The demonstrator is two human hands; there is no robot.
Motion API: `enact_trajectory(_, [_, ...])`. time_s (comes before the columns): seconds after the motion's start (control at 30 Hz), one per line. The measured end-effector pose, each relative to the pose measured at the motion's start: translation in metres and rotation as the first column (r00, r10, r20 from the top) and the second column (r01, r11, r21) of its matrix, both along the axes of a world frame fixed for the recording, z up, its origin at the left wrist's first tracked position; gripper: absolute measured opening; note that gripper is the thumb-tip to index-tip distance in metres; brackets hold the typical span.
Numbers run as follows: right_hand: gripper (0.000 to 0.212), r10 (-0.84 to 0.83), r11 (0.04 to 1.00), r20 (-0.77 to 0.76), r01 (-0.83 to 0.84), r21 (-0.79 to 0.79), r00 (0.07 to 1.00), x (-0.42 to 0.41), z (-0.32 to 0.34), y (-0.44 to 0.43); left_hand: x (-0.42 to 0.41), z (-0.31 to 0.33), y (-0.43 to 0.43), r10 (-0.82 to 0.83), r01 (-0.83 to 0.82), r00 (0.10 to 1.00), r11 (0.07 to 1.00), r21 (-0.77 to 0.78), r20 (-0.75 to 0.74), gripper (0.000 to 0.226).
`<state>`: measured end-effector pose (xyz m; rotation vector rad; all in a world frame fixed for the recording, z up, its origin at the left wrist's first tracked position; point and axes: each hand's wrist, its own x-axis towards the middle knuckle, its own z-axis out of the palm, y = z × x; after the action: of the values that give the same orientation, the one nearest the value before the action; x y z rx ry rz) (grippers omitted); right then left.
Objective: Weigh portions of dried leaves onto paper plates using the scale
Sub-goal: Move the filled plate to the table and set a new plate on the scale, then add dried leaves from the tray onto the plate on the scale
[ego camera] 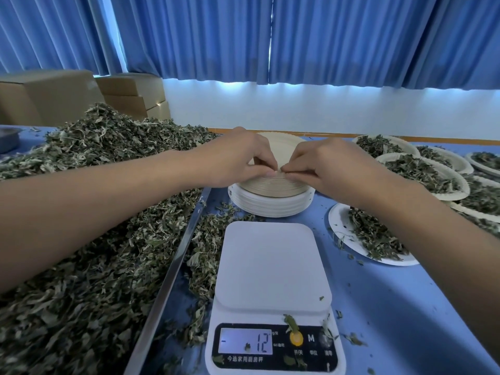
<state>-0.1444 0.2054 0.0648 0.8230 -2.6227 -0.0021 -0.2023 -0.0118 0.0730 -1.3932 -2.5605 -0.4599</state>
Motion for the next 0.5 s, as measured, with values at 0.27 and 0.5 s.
enact_trajectory(0.27, [0.03, -0.06, 0.911, -0.122, 0.104, 0.398, 0.991, -0.0005, 0.008, -0.0053, 0.0012, 0.0003, -0.0002, -0.005, 0.004, 1.0, 1.0, 0.02, 0.025, 0.016])
enact_trajectory(0.5, [0.023, -0.01, 0.842, -0.231, 0.132, 0.523, 0.973, -0.0013, 0.0034, -0.0061, 0.0023, 0.0001, -0.0012, -0.015, 0.015, 1.0, 0.997, 0.071, 0.005, 0.016])
